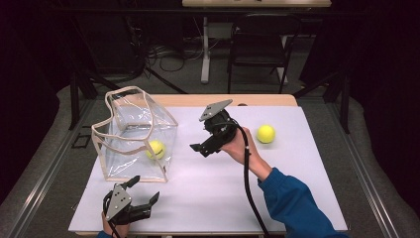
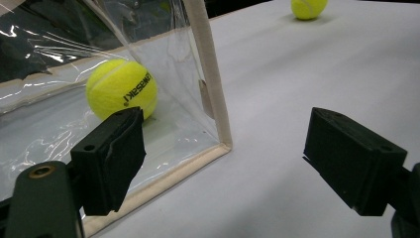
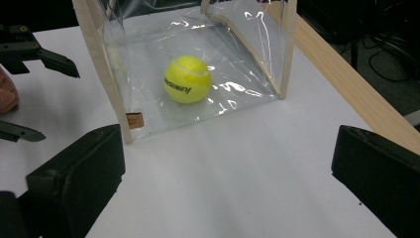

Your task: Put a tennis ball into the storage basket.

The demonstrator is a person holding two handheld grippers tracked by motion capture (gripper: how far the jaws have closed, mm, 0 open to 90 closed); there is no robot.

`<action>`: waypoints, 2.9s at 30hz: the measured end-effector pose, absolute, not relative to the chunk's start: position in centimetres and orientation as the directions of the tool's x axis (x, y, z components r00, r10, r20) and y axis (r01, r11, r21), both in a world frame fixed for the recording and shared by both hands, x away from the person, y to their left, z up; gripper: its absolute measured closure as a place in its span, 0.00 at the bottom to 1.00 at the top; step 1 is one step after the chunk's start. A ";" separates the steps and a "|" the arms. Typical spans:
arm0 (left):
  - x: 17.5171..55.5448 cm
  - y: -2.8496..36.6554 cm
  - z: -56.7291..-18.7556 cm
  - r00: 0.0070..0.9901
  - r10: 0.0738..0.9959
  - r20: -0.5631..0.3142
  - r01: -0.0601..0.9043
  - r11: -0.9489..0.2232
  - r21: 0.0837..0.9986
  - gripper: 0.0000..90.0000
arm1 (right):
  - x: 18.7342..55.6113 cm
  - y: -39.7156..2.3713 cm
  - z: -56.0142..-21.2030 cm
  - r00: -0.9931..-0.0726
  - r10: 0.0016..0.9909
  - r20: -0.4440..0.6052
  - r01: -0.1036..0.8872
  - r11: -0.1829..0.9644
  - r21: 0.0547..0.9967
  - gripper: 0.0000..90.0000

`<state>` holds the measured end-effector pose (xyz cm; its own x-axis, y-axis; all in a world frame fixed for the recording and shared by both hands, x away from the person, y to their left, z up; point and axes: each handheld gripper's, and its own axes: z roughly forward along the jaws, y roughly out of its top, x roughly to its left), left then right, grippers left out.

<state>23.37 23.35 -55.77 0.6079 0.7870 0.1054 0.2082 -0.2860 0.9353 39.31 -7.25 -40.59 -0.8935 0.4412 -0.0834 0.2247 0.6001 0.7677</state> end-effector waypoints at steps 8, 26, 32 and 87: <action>23.4 23.3 -55.8 0.606 0.788 0.105 0.207 -0.284 0.936 0.18 | 39.0 -8.4 -41.2 -0.890 0.447 -0.086 0.235 0.612 0.755 0.00; 23.4 23.3 -55.8 0.603 0.791 0.107 0.206 -0.284 0.936 0.18 | 38.6 -11.2 -42.8 -0.870 0.489 -0.069 0.277 0.599 0.751 0.00; 23.3 23.3 -55.7 0.604 0.790 0.111 0.201 -0.285 0.937 0.18 | 38.3 -12.3 -43.6 -0.863 0.499 -0.071 0.288 0.604 0.743 0.00; 23.3 23.3 -55.7 0.602 0.790 0.117 0.200 -0.291 0.936 0.18 | 36.7 -21.1 -48.7 -0.789 0.613 -0.028 0.403 0.553 0.729 0.00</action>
